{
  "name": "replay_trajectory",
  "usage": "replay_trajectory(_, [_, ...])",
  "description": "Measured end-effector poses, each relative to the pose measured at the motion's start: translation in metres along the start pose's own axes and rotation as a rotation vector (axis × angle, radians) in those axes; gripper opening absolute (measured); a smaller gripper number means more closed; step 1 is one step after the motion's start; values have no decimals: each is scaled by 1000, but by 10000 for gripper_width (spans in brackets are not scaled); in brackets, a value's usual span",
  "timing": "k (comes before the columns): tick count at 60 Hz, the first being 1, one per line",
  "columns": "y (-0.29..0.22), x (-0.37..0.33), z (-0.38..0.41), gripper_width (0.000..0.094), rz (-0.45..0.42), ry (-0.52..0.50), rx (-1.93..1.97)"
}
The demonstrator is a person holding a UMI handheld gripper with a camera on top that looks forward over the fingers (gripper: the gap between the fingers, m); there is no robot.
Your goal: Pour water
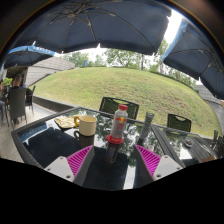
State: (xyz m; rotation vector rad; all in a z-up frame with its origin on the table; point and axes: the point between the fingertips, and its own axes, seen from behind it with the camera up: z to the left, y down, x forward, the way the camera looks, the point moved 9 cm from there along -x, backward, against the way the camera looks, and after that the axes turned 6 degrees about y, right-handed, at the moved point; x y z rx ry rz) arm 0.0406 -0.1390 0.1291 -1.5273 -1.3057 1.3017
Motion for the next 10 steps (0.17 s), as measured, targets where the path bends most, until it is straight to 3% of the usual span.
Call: replay_trajectory(10, [4, -7, -34, 835, -18, 95, -18])
